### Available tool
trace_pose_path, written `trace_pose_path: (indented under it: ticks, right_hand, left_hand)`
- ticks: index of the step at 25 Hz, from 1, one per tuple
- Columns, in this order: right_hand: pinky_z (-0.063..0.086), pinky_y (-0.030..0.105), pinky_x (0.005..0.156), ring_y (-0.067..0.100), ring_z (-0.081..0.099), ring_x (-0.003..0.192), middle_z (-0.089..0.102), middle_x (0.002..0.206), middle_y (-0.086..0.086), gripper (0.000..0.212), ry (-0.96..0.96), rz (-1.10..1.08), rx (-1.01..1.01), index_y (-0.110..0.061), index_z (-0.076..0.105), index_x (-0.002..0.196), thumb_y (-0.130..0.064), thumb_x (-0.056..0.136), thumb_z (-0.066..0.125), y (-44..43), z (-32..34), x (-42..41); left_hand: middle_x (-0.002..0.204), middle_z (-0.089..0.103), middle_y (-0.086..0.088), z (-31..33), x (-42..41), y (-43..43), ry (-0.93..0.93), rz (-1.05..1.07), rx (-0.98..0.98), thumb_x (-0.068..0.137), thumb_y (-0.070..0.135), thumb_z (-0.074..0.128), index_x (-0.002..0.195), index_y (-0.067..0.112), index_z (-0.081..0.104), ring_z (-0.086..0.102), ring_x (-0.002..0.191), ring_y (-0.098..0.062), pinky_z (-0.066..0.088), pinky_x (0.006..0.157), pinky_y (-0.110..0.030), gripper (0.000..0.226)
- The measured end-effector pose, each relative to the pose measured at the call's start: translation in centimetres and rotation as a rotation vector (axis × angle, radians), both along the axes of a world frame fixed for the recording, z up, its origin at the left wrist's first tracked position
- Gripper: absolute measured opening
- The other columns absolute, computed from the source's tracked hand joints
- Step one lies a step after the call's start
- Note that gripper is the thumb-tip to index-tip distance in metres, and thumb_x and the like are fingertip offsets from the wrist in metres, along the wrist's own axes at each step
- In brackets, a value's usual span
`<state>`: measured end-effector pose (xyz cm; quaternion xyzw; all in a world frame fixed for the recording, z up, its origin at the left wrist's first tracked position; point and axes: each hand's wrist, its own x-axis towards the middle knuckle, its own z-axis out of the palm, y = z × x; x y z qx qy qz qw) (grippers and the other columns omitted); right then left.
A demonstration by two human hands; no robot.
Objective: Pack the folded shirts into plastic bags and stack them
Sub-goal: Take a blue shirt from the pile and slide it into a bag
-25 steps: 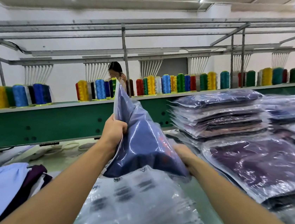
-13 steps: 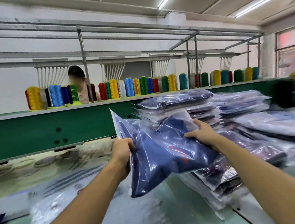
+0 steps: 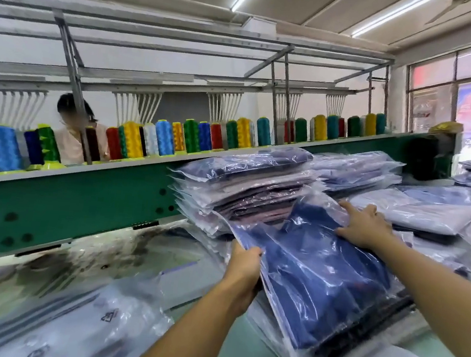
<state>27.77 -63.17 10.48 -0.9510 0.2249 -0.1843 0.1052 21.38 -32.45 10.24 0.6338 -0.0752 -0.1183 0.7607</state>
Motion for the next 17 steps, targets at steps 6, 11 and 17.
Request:
trace_pose_path:
  ticks: [6, 11, 17]
  right_hand:
    - [0.033, 0.052, 0.104, 0.04, 0.042, 0.126, 0.037, 0.138, 0.019, 0.072, 0.11, -0.14, -0.098, -0.036, 0.032, 0.145, -0.067, 0.083, 0.052, -4.0, -2.7, 2.3]
    - [0.033, 0.05, 0.111, 0.032, 0.039, 0.136, 0.036, 0.153, 0.008, 0.059, 0.014, 0.213, -0.309, -0.047, 0.024, 0.153, -0.051, 0.097, 0.04, -1.2, -2.3, 4.5]
    - [0.012, 0.057, 0.122, 0.027, 0.013, 0.154, 0.011, 0.168, 0.005, 0.097, 0.233, 0.368, 0.046, -0.067, 0.007, 0.146, -0.106, 0.057, 0.012, -1.3, -4.4, 5.9]
  left_hand:
    - [0.13, 0.055, -0.017, -2.1, 4.8, 0.9, -0.372, 0.336, 0.764, 0.09, 0.001, 0.055, 0.155, 0.013, 0.015, 0.055, 0.116, -0.033, 0.05, 0.098, -0.047, 0.078]
    - [0.167, 0.013, -0.011, -1.7, 6.7, -2.8, -0.963, 0.209, 1.381, 0.097, 0.036, 0.055, 0.162, 0.024, 0.007, 0.01, 0.154, -0.029, 0.006, 0.126, -0.044, 0.082]
    - [0.17, -0.008, -0.004, -3.7, 8.8, -6.4, -0.499, -0.173, 1.36, 0.055, 0.108, 0.017, 0.159, 0.046, -0.004, -0.009, 0.155, -0.035, -0.008, 0.12, -0.064, 0.123]
